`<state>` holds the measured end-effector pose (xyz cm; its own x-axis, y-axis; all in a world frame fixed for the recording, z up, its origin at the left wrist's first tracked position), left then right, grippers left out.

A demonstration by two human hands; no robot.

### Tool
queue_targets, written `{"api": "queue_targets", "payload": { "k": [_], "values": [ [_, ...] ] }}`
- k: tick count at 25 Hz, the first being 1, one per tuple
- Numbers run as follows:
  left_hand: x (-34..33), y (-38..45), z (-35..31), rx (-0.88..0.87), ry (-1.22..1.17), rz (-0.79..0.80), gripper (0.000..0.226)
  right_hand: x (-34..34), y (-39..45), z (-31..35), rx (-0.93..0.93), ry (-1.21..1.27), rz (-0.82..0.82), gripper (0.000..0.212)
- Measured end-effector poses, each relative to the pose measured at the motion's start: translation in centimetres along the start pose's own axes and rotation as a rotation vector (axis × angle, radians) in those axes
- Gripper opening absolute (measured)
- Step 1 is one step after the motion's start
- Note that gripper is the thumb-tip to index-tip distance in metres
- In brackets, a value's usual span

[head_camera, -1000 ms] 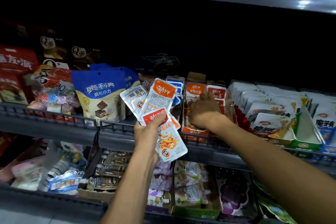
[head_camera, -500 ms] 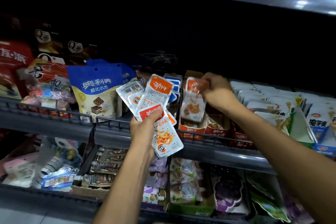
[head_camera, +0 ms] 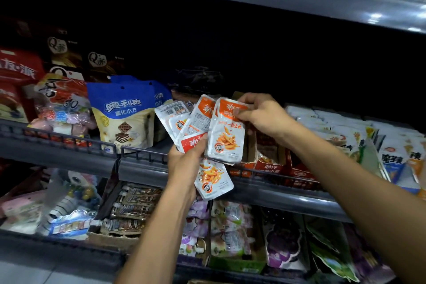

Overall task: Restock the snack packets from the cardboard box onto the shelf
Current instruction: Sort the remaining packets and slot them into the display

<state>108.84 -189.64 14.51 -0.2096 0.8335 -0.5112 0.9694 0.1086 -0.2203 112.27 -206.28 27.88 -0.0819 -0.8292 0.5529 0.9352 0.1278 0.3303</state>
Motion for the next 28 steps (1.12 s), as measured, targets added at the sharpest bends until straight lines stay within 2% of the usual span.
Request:
{"api": "queue_targets", "payload": {
  "k": [1,4,6,7,13,15,16,18,19,20,21,22,23,28],
  "values": [
    [0.0,0.0,0.0,0.002,0.002,0.001,0.030,-0.1,0.3,-0.3,-0.001,-0.054,-0.023,0.005],
    [1.0,0.2,0.2,0.025,-0.023,-0.058,0.024,3.3,1.7,-1.8,-0.006,-0.154,-0.286,0.008],
    [1.7,0.5,0.2,0.041,-0.028,-0.085,0.022,5.8,2.3,-2.8,-0.069,-0.270,-0.393,0.006],
    [1.9,0.6,0.2,0.042,-0.030,-0.087,0.022,6.3,2.7,-3.5,-0.101,-0.319,-0.382,0.006],
    [1.3,0.7,0.1,0.037,-0.026,-0.050,0.027,2.4,3.6,-6.0,-0.154,-0.486,-0.076,0.010],
    [1.1,0.7,0.0,0.031,-0.022,-0.036,0.025,1.7,3.3,-5.6,-0.131,-0.576,-0.088,0.018],
    [1.0,0.6,0.0,0.031,-0.023,-0.027,0.025,1.9,2.9,-4.7,-0.096,-0.602,-0.169,0.021],
    [0.6,0.5,0.0,0.037,-0.013,0.002,0.025,1.9,2.0,-3.0,-0.027,-0.431,-0.298,0.020],
    [0.2,0.4,0.0,0.033,0.004,0.022,0.023,0.8,1.7,-2.5,-0.020,-0.225,-0.243,0.019],
    [-0.2,0.3,-0.1,0.025,0.018,0.045,0.021,-1.0,1.4,-2.1,-0.048,-0.020,-0.116,0.023],
    [-0.7,0.0,-0.2,0.017,0.023,0.068,0.019,-2.7,0.8,-1.8,-0.084,0.079,0.010,0.030],
    [-1.0,-0.2,-0.2,0.015,0.027,0.088,0.019,-3.5,0.3,-1.5,-0.100,0.070,0.079,0.035],
    [-1.4,-0.3,-0.1,0.019,0.028,0.105,0.018,-3.4,0.1,-1.1,-0.101,0.058,0.078,0.036],
    [-1.8,-0.8,0.4,0.052,0.021,0.092,0.027,0.9,0.3,0.4,-0.002,0.197,-0.209,0.020]
  ]
}}
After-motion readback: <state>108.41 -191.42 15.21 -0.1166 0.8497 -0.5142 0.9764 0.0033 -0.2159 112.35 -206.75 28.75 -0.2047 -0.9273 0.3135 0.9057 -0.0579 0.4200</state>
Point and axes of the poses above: each hand's wrist, its own y-axis towards the middle knuckle, its own x-axis out of the back of the hand, z = x × y, the point moved 10 cm from there along y, towards the middle knuckle, and after that the axes turned 6 degrees about x, right-handed, at the moved point
